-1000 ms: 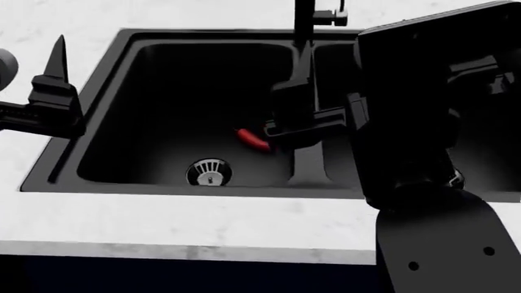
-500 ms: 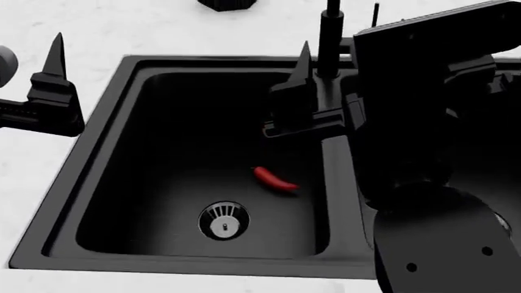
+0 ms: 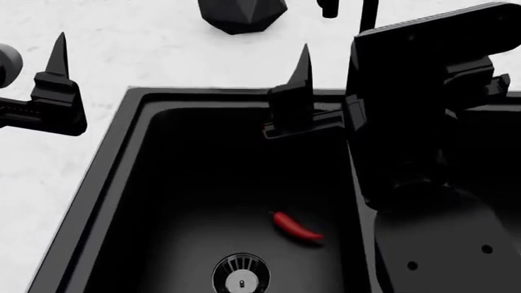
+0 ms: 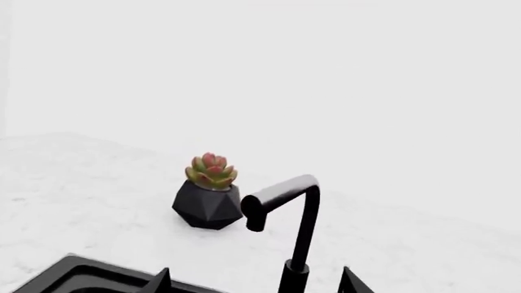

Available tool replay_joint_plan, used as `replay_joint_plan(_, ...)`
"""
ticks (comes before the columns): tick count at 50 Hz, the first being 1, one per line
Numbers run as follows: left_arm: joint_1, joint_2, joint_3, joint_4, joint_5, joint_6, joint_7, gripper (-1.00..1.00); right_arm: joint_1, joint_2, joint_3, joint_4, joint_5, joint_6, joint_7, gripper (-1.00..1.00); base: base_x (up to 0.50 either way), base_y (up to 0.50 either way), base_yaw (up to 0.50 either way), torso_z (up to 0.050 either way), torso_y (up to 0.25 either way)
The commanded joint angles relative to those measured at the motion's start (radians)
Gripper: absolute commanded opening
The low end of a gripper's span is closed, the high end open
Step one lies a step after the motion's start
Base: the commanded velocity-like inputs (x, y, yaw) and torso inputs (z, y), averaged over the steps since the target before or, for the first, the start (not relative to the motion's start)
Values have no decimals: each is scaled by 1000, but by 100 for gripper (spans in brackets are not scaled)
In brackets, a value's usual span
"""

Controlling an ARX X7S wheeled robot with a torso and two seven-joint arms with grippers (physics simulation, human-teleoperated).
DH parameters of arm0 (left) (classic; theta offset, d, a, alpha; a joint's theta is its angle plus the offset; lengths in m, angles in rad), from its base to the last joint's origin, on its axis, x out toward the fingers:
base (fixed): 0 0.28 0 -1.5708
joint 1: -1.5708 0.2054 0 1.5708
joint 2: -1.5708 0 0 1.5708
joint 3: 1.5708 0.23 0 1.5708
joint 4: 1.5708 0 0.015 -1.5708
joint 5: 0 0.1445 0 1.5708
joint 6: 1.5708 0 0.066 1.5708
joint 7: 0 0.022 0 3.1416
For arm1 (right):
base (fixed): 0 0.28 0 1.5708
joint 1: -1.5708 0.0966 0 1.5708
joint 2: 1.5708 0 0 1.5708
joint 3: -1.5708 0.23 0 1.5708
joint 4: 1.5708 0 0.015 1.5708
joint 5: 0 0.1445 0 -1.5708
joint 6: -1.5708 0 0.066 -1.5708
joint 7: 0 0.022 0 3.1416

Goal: Pick the chili pepper from the sink and place it on the plate located on the counter

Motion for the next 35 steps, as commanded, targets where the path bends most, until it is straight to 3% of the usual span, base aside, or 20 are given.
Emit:
replay_joint_plan(1,4,-4,1,5,-5,-1,-4,100,-4,-15,27,20,16,5,-3,100,0,0,0,0,0)
replay_joint_plan(11,12,-33,35,21,11,27,-16,100,-21,-2,-2,55,14,-28,-8,100,0,0,0,0,-14)
replay_joint_plan(35,24,-54,45,21,17,73,-30,100,-21,5,-15,57,25,-30,-2,100,-1,0,0,0,-247)
